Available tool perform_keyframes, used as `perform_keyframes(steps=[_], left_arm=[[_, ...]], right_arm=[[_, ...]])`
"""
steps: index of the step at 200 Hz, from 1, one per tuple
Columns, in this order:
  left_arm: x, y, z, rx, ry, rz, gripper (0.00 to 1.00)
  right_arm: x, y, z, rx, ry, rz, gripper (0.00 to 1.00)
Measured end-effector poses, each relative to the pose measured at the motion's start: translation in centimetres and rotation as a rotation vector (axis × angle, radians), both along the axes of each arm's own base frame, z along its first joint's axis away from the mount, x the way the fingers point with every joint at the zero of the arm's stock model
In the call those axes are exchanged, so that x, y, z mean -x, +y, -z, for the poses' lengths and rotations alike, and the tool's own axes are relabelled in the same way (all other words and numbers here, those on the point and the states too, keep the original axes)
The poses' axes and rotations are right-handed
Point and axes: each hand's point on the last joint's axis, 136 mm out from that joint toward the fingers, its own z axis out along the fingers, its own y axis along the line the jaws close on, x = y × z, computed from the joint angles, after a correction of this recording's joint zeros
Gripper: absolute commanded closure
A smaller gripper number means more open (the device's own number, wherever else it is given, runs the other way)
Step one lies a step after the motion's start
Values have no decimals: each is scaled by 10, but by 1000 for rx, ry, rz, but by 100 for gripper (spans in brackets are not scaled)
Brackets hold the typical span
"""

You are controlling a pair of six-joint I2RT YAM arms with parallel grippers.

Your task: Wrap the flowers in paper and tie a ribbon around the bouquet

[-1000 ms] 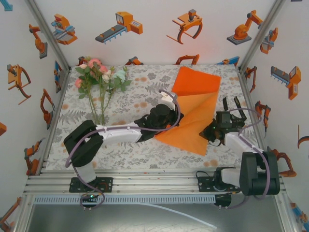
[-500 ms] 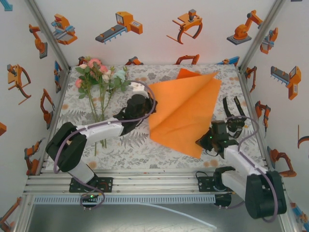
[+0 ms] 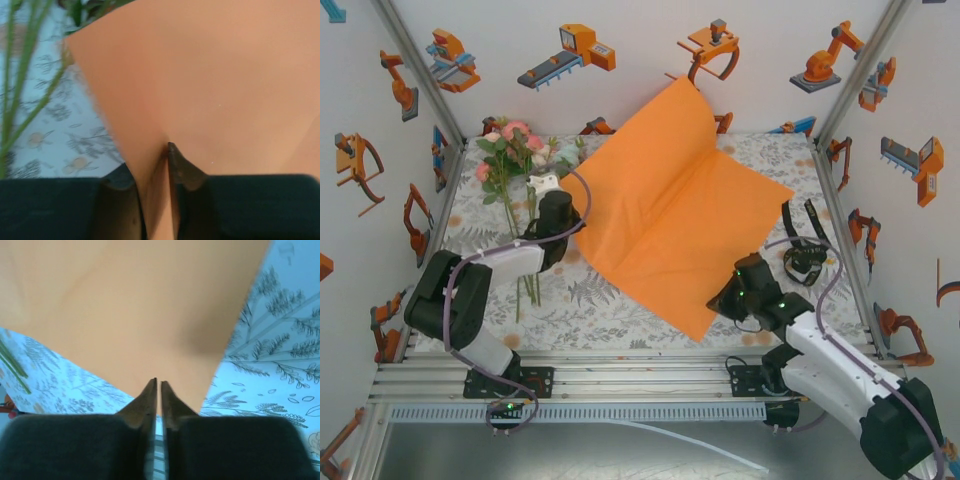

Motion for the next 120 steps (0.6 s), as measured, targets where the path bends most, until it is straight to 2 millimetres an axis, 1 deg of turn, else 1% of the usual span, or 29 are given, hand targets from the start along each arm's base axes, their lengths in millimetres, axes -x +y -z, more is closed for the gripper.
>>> perform_keyframes(steps=[10, 24, 37, 44, 53, 57, 63, 71, 78, 86, 93, 100, 111, 120], left_arm=[[6, 7, -6, -11, 2, -10, 61], [14, 13, -26, -13, -19, -12, 58], [22, 12, -48, -6, -45, -9, 58], [26, 7, -59, -3, -61, 0, 58], [32, -6, -69, -2, -77, 29, 59], [35, -15, -73, -2, -82, 46, 59], [40, -31, -75, -1, -85, 85, 60], [46, -54, -74, 0, -80, 140, 61], [51, -74, -69, -4, -65, 189, 61], [55, -97, -57, -15, -36, 245, 62], [57, -113, -46, -29, -9, 279, 63], [57, -125, -32, -46, 21, 304, 64], [57, -137, -11, -73, 66, 329, 65], [56, -141, 5, -94, 100, 337, 66]], right_arm=[[-16, -4, -25, 29, -71, 13, 74], [-41, -18, -53, 83, -151, 61, 73], [-66, -37, -67, 145, -185, 116, 73], [-78, -47, -67, 175, -185, 136, 74], [-92, -58, -62, 216, -170, 153, 75], [-99, -63, -56, 236, -152, 156, 77], [-106, -68, -47, 262, -129, 154, 82], [-113, -73, -34, 293, -94, 145, 89], [-119, -77, -22, 318, -60, 133, 94], [-125, -79, -8, 339, -21, 114, 97], [-130, -79, 2, 348, 5, 99, 100], [-135, -79, 12, 351, 30, 84, 100], [-140, -78, 24, 349, 59, 65, 100], [-142, -78, 32, 346, 76, 55, 100]])
